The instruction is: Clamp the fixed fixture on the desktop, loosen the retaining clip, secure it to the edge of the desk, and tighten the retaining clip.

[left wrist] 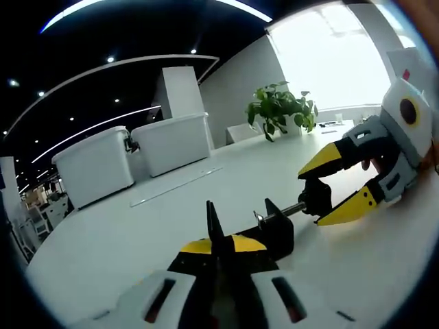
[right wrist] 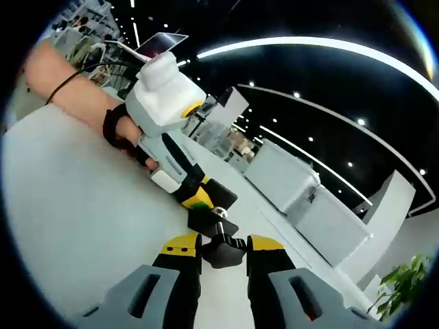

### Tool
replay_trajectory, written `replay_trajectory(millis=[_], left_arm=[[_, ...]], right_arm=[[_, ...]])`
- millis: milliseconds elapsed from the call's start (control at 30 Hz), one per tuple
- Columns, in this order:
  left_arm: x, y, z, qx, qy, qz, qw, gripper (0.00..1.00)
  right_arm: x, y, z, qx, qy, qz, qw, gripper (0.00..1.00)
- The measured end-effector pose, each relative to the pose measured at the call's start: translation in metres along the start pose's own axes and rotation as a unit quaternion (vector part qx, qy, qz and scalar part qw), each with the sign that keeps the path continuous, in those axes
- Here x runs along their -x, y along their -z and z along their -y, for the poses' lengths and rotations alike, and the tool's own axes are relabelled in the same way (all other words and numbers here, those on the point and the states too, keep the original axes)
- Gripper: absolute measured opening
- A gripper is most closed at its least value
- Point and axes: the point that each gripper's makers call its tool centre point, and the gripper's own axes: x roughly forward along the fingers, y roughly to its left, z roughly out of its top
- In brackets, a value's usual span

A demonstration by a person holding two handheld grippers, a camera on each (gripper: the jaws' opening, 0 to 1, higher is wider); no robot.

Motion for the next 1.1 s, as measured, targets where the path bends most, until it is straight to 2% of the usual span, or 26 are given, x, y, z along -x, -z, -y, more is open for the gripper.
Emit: replay_trajectory(millis=[100,200,267,333,367,400,500,633,700,800,833,867,967,1033,1100], left_arm=[[0.000,0.000,0.001,-0.002,0.000,0.000,1.0000,0.07],[0.000,0.000,0.002,-0.002,0.000,0.000,1.0000,0.07],[0.000,-0.001,0.003,-0.003,0.001,0.000,1.0000,0.07],[-0.003,0.000,0.001,-0.003,0.001,0.000,1.0000,0.07],[-0.004,0.000,0.000,-0.003,0.001,0.000,1.0000,0.07],[-0.004,0.000,0.000,-0.004,0.001,0.001,1.0000,0.07],[-0.005,0.001,-0.003,-0.006,0.000,0.001,1.0000,0.07],[-0.004,0.000,-0.001,-0.008,0.000,0.001,1.0000,0.07],[-0.005,0.000,-0.002,-0.008,0.000,0.001,1.0000,0.07],[-0.006,0.000,-0.003,-0.008,0.000,0.001,1.0000,0.07],[-0.006,0.000,-0.003,-0.008,0.000,0.001,1.0000,0.07],[-0.006,0.001,-0.003,-0.008,0.000,0.001,1.0000,0.07],[-0.007,0.001,-0.004,-0.008,-0.001,0.001,1.0000,0.07],[-0.006,0.000,-0.003,-0.008,-0.001,0.001,1.0000,0.07],[-0.005,0.000,-0.002,-0.008,-0.001,0.001,1.0000,0.07]], right_arm=[[0.000,0.001,0.000,0.031,0.001,-0.001,0.9995,0.24],[0.001,0.000,0.001,0.004,-0.002,0.002,1.0000,0.25],[0.003,-0.002,0.001,-0.036,-0.011,0.004,0.9993,0.29],[0.004,-0.010,0.003,-0.141,-0.026,0.040,0.9889,0.44],[0.005,-0.008,0.006,-0.168,-0.026,0.038,0.9847,0.47],[0.004,-0.005,0.011,-0.191,-0.028,0.036,0.9805,0.47],[0.005,0.003,0.007,-0.293,-0.046,0.031,0.9545,0.45],[0.004,0.015,0.014,-0.363,-0.040,0.024,0.9307,0.44],[0.003,0.023,0.016,-0.401,-0.040,0.013,0.9152,0.43],[0.003,0.029,0.020,-0.443,-0.034,0.008,0.8960,0.37],[0.003,0.028,0.024,-0.461,-0.030,0.015,0.8870,0.35],[0.004,0.027,0.024,-0.467,-0.032,0.017,0.8835,0.35],[0.002,0.028,0.021,-0.474,-0.040,0.012,0.8796,0.34],[0.001,0.026,0.017,-0.472,-0.046,0.011,0.8804,0.33],[-0.001,0.024,0.010,-0.463,-0.058,0.005,0.8847,0.32]])
